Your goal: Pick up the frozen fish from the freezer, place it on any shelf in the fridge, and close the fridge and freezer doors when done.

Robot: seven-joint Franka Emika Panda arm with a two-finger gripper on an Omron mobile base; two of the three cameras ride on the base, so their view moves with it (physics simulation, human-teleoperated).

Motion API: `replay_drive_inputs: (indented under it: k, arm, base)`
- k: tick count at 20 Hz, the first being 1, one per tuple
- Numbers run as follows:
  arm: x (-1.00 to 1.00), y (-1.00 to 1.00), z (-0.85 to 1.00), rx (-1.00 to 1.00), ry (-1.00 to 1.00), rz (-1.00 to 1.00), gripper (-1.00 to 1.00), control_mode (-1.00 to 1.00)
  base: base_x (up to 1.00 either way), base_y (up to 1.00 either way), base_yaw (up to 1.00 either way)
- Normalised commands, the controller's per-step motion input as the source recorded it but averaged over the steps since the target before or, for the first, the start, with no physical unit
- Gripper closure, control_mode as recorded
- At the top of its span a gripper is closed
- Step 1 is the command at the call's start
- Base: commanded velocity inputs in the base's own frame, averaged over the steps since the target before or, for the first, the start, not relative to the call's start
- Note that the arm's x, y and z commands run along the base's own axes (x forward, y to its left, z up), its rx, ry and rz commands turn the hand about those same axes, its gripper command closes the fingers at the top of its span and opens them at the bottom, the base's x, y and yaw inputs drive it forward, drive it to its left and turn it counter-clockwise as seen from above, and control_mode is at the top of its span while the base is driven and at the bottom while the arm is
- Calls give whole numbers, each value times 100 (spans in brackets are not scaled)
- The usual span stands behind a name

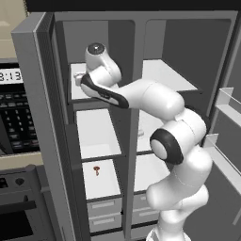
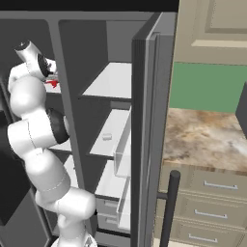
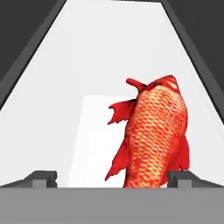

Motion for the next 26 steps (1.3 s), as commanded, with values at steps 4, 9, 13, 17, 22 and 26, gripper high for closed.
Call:
replay_drive_inputs:
  k: [4, 9, 13, 17, 22, 26]
  arm:
    - [-27, -3, -29, 0, 0, -16, -100, -100]
    - [-22, -12, -38, 1, 0, -14, -100, -100]
    - [14, -4, -17, 0, 0, -13, -100, -100]
    - [47, -3, 0, 0, -4, -10, -100, -100]
    - [37, -11, -11, 2, -4, -4, -100, -100]
    - [-3, 0, -59, 0, 0, -2, 100, -100]
  base:
    - [0, 0, 0]
    - [0, 0, 0]
    - [0, 0, 0]
    - [0, 0, 0]
    - [0, 0, 0]
    - [0, 0, 0]
